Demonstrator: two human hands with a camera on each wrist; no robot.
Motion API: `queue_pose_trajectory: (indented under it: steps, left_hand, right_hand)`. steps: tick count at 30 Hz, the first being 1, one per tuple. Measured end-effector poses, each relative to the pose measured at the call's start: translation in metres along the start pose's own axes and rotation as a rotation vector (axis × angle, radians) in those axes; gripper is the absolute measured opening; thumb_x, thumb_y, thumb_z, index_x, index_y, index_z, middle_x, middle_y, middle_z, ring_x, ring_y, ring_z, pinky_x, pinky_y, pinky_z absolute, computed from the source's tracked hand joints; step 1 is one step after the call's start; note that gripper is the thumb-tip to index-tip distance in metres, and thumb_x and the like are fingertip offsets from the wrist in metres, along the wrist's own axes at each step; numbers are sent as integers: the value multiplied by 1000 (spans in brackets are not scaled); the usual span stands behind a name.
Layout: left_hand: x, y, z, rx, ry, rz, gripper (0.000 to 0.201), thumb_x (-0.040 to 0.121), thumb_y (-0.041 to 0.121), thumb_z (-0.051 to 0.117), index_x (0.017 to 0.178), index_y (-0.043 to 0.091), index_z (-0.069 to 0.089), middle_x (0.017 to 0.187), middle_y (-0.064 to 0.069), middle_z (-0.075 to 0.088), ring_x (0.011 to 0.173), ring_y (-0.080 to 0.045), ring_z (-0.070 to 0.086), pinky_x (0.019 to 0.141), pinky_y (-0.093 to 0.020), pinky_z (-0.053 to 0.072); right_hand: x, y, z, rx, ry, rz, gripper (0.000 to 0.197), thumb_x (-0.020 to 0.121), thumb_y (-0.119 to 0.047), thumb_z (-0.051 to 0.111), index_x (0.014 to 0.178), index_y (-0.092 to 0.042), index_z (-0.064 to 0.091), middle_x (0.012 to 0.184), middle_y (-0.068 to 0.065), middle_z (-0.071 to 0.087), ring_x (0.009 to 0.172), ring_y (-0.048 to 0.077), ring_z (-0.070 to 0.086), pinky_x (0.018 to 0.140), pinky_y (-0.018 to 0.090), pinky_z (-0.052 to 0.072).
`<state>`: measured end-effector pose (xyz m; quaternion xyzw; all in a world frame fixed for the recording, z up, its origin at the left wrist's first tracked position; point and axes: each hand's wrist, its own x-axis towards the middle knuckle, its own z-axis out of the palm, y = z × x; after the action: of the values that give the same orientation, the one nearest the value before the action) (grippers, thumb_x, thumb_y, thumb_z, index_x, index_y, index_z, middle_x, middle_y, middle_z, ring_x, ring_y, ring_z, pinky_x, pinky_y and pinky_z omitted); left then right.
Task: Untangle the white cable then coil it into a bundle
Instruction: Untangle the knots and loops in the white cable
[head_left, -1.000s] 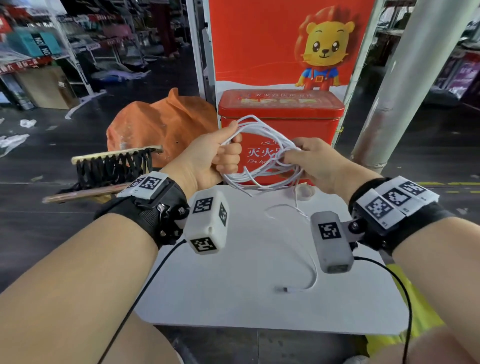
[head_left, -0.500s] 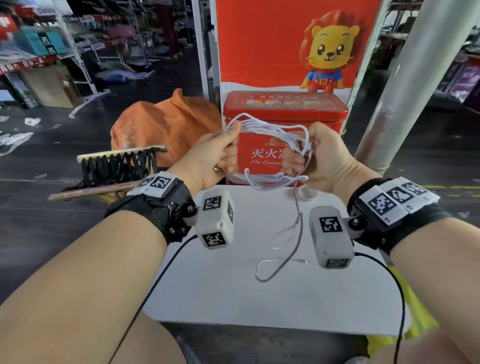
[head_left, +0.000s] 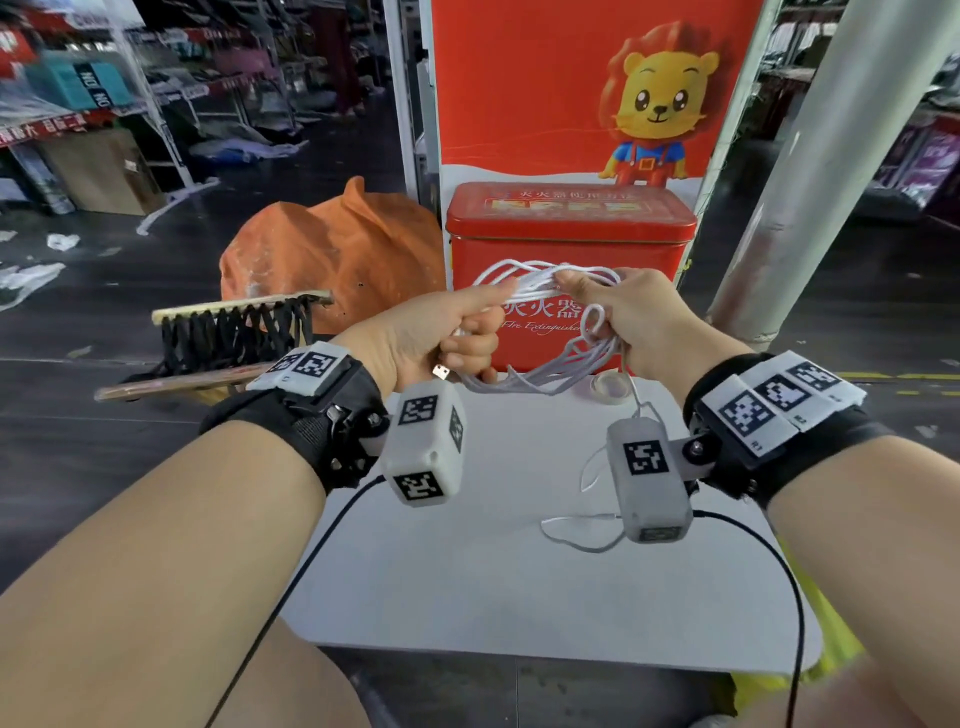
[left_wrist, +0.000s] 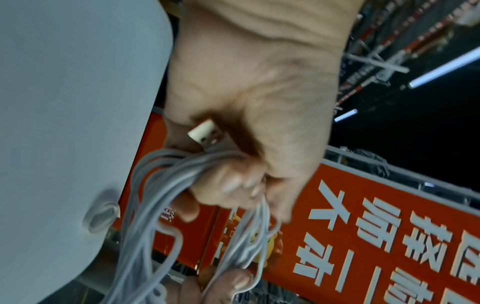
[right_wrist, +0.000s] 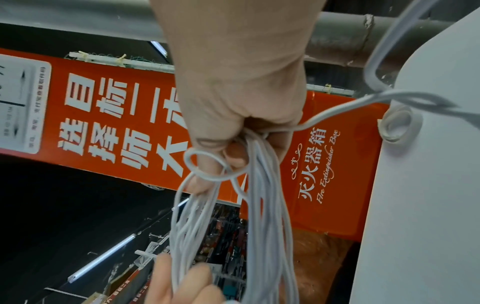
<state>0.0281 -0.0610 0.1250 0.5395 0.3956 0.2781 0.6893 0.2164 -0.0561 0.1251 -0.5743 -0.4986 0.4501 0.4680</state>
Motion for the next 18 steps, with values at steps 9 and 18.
queue_pose_trajectory:
  steps: [9, 18]
  left_hand:
    - [15, -8, -12, -219, 331, 167, 33, 97, 34, 50, 77, 7, 54, 41, 9, 35, 37, -5, 37, 52, -22, 45]
    - [10, 0, 6, -15, -35, -94, 82, 93, 65, 14, 49, 9, 55, 31, 5, 25, 27, -9, 28, 50, -22, 38]
  right_hand:
    - [3, 3, -9, -20, -145, 35, 95, 45, -72, 76, 112, -6, 63, 108, 22, 68, 104, 42, 63, 89, 64, 47]
    - [22, 16, -9, -322, 106, -203, 46, 92, -50, 49, 72, -9, 53, 72, 15, 61, 63, 25, 56, 58, 30, 45]
